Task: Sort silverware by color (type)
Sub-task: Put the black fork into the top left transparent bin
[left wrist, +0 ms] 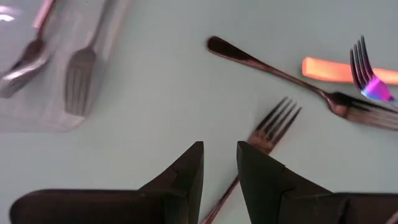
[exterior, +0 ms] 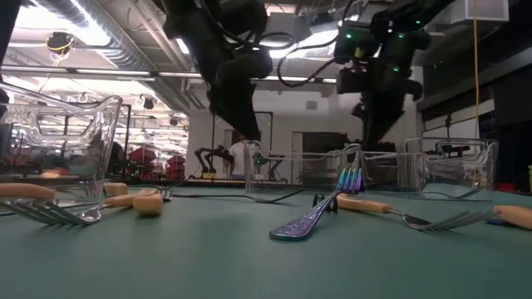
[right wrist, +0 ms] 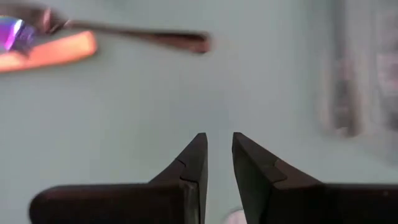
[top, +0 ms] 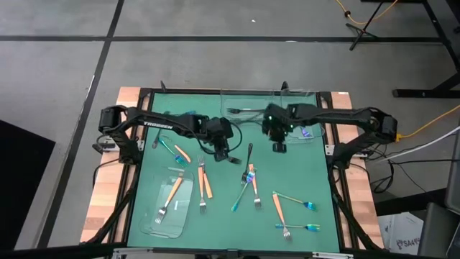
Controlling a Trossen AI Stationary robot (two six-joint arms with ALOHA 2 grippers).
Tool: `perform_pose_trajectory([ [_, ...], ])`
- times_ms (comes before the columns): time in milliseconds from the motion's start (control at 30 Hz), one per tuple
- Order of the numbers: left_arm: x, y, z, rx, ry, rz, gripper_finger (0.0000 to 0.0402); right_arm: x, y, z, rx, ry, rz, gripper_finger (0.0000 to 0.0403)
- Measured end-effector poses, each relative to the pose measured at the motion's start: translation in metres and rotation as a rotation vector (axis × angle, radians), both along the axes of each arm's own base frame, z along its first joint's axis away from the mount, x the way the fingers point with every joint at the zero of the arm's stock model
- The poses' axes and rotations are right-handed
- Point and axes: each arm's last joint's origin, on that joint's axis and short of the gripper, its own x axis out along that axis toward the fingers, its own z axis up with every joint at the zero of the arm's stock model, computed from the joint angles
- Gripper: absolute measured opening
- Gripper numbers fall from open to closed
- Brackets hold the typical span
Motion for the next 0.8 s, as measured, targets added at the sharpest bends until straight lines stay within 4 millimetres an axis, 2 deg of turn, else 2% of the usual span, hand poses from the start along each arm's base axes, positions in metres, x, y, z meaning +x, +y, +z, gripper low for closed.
perform_pose_trajectory([
  [167, 0.003, -0.003, -0.008, 0.021, 0.027, -0.047, 0.009, -0.006, 0.014, -0.011, 0.019, 0.01, -0.012, 0.0065],
  [333, 0.006, -0.005, -0.016, 0.024, 0.05, -0.066, 0.009, -0.001, 0.016, -0.015, 0.006, -0.061, 0.003, 0.0065],
  [533, 0.012, -0.01, -0.039, -0.072, 0.107, -0.132, 0.009, 0.005, 0.014, -0.012, -0.015, -0.131, 0.011, 0.0065],
  [800, 0.017, -0.014, -0.067, -0.106, 0.184, -0.156, 0.009, 0.009, 0.013, -0.01, -0.027, -0.174, 0.012, 0.0065],
])
